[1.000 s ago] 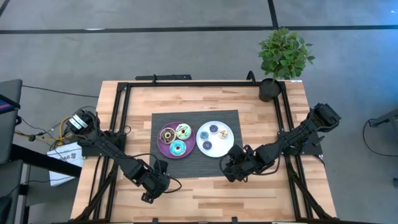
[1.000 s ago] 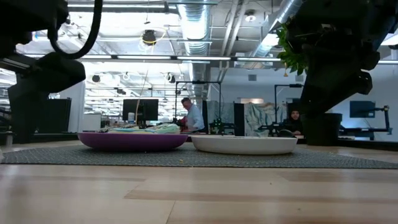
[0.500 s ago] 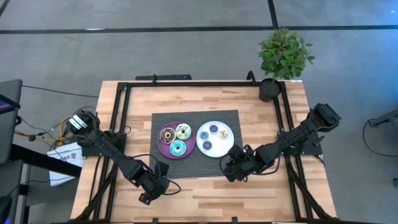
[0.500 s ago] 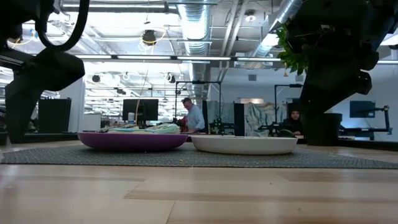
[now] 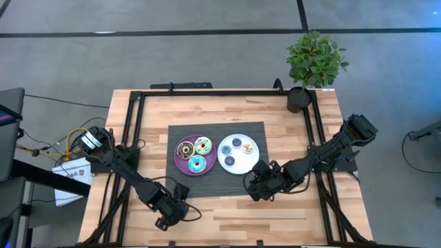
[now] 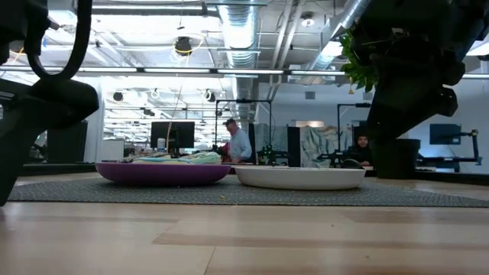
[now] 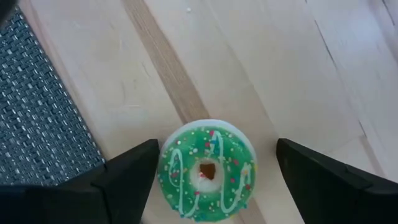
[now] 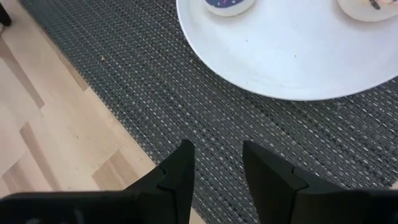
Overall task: Pick & Place donuts
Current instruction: Put the small green donut on the white plate, then return to Home Position
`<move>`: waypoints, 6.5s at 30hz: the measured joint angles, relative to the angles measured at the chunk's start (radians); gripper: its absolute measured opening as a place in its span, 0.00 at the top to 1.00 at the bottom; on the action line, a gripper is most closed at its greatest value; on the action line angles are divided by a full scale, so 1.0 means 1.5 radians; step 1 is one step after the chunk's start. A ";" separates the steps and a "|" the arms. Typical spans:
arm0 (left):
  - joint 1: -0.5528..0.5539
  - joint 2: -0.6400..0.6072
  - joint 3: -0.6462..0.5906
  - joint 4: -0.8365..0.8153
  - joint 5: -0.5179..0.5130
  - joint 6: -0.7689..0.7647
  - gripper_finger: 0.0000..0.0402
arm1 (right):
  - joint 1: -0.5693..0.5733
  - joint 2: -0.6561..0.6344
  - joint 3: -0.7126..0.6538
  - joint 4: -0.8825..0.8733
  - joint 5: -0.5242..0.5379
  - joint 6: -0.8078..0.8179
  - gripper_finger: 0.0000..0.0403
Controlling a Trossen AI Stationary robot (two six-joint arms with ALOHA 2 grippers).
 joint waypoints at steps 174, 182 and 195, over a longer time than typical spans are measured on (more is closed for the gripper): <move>0.480 0.429 0.748 -0.329 0.060 0.164 0.49 | 0.414 -0.028 0.000 -0.240 0.227 0.415 1.00; 0.480 0.428 0.748 -0.329 0.047 0.161 0.33 | 0.414 -0.028 0.000 -0.237 0.227 0.415 1.00; 0.480 0.428 0.748 -0.336 0.047 0.145 0.25 | 0.414 -0.028 0.000 -0.232 0.227 0.415 1.00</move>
